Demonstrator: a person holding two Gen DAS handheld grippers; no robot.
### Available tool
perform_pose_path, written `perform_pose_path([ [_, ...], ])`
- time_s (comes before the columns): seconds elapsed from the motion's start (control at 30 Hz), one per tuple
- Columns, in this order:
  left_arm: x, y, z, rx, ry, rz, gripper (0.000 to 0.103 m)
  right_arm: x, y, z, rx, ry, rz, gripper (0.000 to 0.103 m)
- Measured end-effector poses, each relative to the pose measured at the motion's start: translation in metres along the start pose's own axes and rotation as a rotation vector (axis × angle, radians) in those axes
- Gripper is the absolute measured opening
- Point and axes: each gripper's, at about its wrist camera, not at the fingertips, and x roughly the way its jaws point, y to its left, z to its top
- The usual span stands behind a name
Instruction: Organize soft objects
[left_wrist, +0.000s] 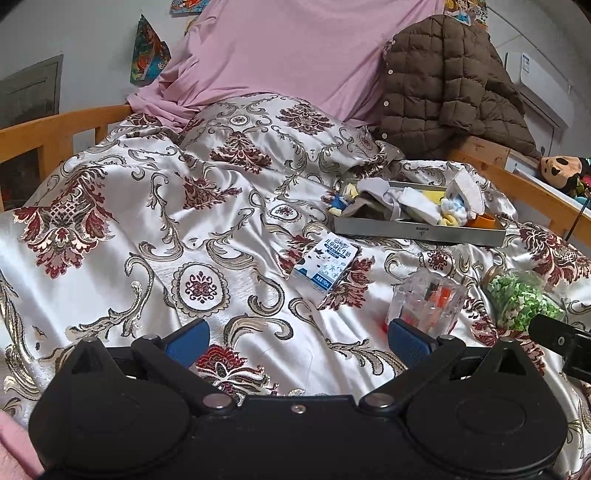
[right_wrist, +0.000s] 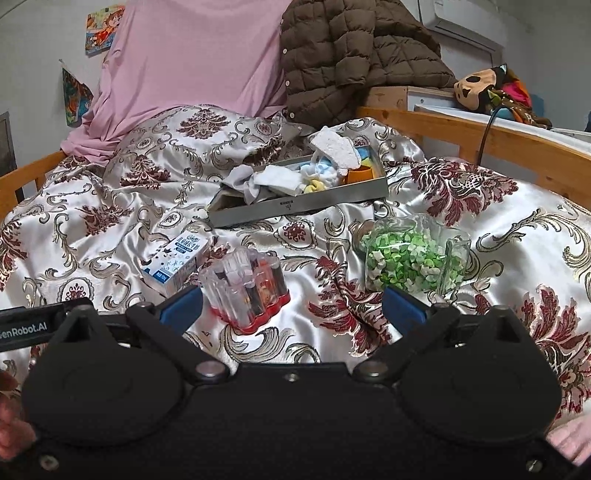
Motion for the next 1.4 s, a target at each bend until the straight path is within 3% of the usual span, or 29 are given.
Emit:
perform_pose_path([
  [1.4, 0.001, 0.002, -0.004, -0.004, 0.015, 0.045, 0.102, 0.019, -0.003, -0.003, 0.022, 0.045, 0.006, 0.102],
])
